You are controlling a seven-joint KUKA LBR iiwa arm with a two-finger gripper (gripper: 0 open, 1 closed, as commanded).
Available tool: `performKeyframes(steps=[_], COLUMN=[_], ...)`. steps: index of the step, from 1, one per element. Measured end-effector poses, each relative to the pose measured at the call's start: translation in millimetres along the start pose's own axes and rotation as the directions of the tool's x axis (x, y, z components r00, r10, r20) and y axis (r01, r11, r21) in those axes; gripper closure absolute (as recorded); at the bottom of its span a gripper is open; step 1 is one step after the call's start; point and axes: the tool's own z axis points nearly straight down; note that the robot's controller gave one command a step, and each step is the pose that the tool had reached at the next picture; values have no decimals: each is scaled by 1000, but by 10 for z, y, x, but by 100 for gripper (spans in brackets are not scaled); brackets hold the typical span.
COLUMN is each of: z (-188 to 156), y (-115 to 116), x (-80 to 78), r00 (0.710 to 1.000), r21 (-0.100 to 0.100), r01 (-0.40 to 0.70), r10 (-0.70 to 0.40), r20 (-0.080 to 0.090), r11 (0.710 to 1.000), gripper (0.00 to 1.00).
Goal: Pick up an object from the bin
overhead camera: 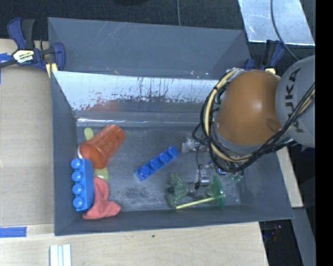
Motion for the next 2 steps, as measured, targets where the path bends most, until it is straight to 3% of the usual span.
performKeyframes(steps=[1,2], z=[0,322], y=[0,106], x=[0,-153], r00=[1000,993], r21=[0,2], r01=[0,117], r10=[0,-117], r20=[0,8], r11=[1000,993], gripper=[0,0])
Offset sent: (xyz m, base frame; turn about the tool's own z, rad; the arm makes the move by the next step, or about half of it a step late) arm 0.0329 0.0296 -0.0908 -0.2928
